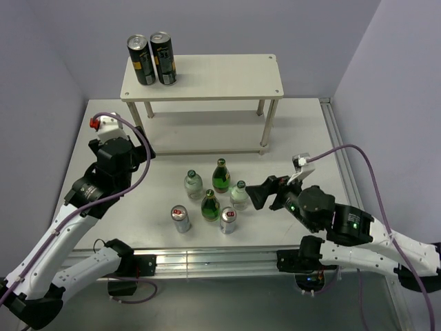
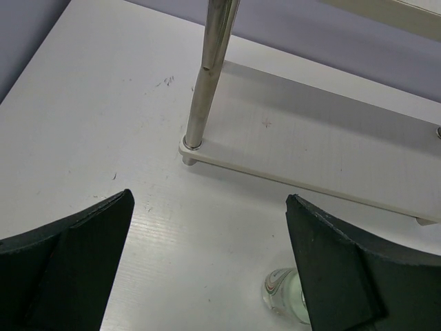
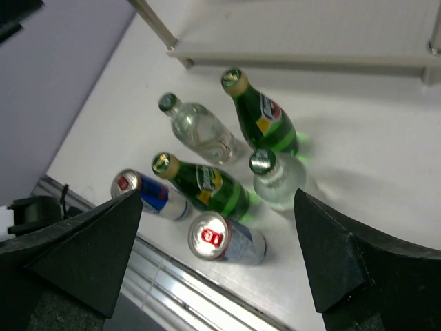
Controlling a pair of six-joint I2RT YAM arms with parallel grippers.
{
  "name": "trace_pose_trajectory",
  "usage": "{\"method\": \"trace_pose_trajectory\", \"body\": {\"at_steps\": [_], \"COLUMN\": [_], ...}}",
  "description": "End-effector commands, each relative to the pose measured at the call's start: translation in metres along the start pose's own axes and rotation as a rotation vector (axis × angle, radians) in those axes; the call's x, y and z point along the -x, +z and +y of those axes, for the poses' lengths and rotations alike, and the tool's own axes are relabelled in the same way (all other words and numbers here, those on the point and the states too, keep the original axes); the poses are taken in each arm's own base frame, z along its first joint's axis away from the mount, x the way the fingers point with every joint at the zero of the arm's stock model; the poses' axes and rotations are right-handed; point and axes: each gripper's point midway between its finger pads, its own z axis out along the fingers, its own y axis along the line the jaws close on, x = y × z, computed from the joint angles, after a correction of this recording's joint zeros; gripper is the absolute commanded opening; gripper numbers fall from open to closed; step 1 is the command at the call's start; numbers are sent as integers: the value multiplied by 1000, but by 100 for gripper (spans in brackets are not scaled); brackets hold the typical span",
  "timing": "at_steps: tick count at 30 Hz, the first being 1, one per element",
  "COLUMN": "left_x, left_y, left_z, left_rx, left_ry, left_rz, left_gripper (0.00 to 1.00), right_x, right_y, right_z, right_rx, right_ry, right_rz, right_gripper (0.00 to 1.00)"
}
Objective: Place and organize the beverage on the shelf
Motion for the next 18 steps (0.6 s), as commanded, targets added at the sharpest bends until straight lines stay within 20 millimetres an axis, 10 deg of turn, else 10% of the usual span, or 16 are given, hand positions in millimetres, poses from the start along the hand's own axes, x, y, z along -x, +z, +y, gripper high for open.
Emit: {"method": "trace_pose_trajectory", "body": {"at_steps": [1, 18], "left_x": [5, 7], "left_y": [-1, -2], "left_z": [2, 7], "left_rx": [6, 10], "left_ry": [4, -11], "left_rz": [-24, -34], "left_gripper": [99, 99], "right_x": [-16, -142], "right_y": [-7, 12], "right_z": [-27, 31], "right_rx": [-171, -145], "right_ry": [58, -78], "right_rz": [-7, 172], "right_gripper": [98, 100]}}
